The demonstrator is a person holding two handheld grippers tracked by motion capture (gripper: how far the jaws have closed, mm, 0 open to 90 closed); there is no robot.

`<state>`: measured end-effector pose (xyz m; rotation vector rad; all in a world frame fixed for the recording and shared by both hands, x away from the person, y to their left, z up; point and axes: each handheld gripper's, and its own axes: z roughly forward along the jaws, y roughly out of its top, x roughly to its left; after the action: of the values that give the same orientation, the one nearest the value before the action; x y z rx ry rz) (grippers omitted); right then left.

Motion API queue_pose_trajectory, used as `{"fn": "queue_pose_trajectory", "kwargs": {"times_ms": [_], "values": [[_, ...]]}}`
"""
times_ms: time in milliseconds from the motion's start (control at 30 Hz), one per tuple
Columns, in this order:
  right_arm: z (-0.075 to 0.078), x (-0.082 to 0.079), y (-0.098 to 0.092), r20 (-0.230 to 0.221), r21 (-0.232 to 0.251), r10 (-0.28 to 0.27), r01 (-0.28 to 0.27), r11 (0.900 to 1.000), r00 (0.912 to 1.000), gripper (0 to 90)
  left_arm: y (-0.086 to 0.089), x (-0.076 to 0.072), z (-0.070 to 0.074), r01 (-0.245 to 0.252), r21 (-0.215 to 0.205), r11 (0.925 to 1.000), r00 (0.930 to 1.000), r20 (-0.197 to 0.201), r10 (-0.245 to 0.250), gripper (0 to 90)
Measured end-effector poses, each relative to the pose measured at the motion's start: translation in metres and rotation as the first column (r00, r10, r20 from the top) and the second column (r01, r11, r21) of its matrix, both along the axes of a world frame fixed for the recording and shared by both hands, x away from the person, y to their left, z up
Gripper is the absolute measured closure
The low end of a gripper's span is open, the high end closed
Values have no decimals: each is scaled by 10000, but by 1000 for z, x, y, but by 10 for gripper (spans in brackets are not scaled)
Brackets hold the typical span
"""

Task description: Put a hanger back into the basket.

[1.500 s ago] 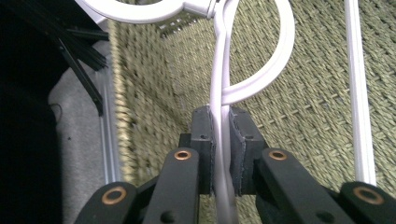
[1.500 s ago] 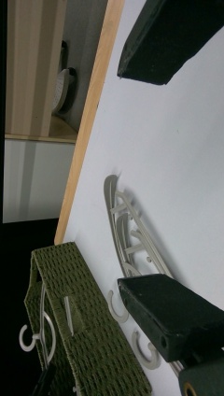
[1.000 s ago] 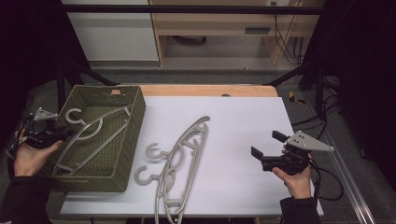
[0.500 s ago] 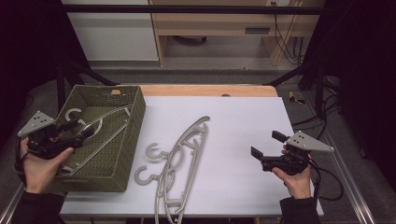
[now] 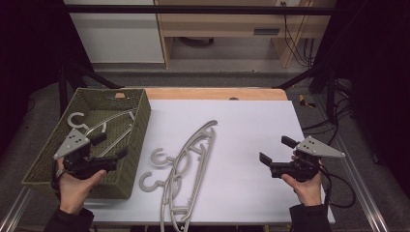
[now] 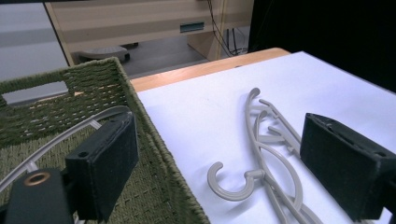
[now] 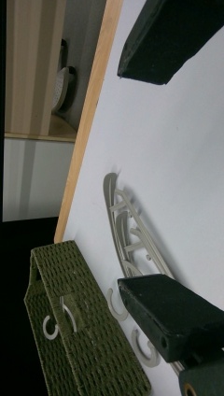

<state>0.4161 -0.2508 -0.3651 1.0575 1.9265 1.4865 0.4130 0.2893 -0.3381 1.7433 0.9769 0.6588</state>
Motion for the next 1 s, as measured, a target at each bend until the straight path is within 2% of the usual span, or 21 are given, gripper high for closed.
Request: {"fn": "queue_pose_trajectory", "kwargs": {"times_ms": [100, 233, 400, 533, 633, 700, 733, 800, 833, 900, 933, 967, 1000], "values": [[0, 0, 0, -31, -48, -10, 10, 10000, 10000, 20, -8, -1, -5, 128, -68, 9999, 9999, -100, -129, 107], [0, -1, 0, -10, -52, 23, -23, 10000, 10000, 19, -22, -6, -6, 535, -22, 9986, 9983, -210, -535, 105], [-1, -2, 1, 1, -39, 33, -33, 10000, 10000, 19, -37, -12, -6, 966, 228, 9951, 9951, -230, -961, 104], [0, -2, 0, 8, -14, 17, -17, 10000, 10000, 20, -56, -17, -12, 1490, 482, 9877, 9880, -481, -1468, 108], [-1, -2, 2, -3, -26, 24, -24, 10000, 10000, 20, -64, -18, -15, 1633, 689, 9842, 9854, -597, -1593, 117], [-1, -2, 4, -35, -45, 73, -73, 10000, 10000, 20, -76, -18, -24, 1810, 867, 9797, 9797, -1027, -1719, 123], [-1, -2, 4, -36, -67, 97, -98, 9999, 9999, 20, -76, -18, -24, 1810, 867, 9797, 9797, -1027, -1719, 126], [-1, -2, 4, -48, -88, 103, -103, 9999, 9999, 20, -84, -17, -32, 1986, 1018, 9748, 9744, -1270, -1853, 133], [-1, -2, 4, -58, -115, 114, -115, 9999, 9999, 20, -91, -15, -39, 2184, 1267, 9676, 9678, -1550, -1982, 134], [-1, -2, 4, -52, -105, 122, -123, 9999, 9999, 20, -94, -14, -43, 2195, 1378, 9658, 9664, -1663, -1960, 147], [-1, -2, 4, -22, -87, 171, -171, 9998, 9999, 21, -99, -12, -50, 2267, 1524, 9620, 9612, -1942, -1957, 157], [-1, -2, 4, -22, -87, 171, -171, 9998, 9999, 21, -99, -12, -50, 2267, 1524, 9620, 9612, -1942, -1957, 165], [-1, -3, 4, -32, -61, 187, -187, 9998, 9998, 21, -102, -11, -54, 2318, 1608, 9594, 9577, -2106, -1961, 177]]}}
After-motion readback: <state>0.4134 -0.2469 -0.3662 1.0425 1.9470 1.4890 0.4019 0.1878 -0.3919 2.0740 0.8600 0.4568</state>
